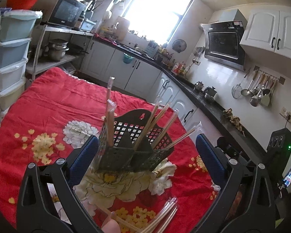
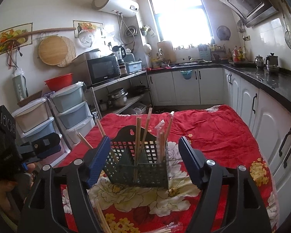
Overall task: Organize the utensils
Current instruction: 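Withdraw both open tools from the caddy and lower toward the chopstick pile, then close the left tool on a chopstick while the right tool grasps another, then lift both held chopsticks upright and carry them above the caddy, then lower both chopsticks into the caddy and open both tools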
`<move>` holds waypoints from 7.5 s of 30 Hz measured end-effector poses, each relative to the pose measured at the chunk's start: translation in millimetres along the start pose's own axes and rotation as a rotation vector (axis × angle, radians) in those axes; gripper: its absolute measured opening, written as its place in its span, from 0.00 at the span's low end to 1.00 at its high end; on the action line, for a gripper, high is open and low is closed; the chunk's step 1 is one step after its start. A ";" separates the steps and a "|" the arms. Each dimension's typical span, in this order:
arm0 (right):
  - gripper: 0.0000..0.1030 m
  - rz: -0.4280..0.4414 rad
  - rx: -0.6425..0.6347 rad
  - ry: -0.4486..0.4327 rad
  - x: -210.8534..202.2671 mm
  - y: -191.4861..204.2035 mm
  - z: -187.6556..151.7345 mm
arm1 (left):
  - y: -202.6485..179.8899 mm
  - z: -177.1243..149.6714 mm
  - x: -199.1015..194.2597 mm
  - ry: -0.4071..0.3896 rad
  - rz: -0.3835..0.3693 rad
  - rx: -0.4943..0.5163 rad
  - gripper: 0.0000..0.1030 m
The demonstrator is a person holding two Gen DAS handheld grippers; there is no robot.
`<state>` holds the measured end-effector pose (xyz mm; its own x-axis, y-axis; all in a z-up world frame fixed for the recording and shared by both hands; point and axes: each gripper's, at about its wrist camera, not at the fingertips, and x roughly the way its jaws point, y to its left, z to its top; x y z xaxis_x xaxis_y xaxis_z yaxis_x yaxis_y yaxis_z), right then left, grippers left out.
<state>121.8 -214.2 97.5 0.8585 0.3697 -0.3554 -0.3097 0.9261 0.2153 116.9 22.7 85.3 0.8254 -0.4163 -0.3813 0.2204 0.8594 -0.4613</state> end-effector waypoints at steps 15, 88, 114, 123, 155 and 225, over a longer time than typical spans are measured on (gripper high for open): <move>0.71 0.014 -0.008 0.054 -1.7 8.2 -23.0 | 21.2 -18.1 -3.3 0.033 0.033 -0.036 0.90; 0.52 -0.043 0.389 0.546 58.9 -73.6 -145.0 | 99.9 -123.6 62.0 0.405 0.031 -0.302 0.41; 0.06 -0.002 0.339 0.458 57.2 -63.3 -118.5 | 121.9 -119.9 76.1 0.402 0.071 -0.319 0.06; 0.06 0.018 0.271 0.434 58.3 -53.6 -107.2 | 122.0 -117.1 69.2 0.379 0.051 -0.323 0.05; 0.03 -0.009 0.212 0.323 49.4 -85.1 -82.2 | 77.1 -66.3 34.1 0.220 -0.007 -0.210 0.03; 0.02 0.176 -0.105 -0.127 0.1 32.4 114.1 | -37.8 119.1 -17.8 -0.212 0.009 0.157 0.02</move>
<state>158.5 -192.7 208.3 0.8298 0.5200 -0.2025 -0.4944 0.8533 0.1654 155.8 33.0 205.0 0.9143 -0.3515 -0.2010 0.2771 0.9052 -0.3223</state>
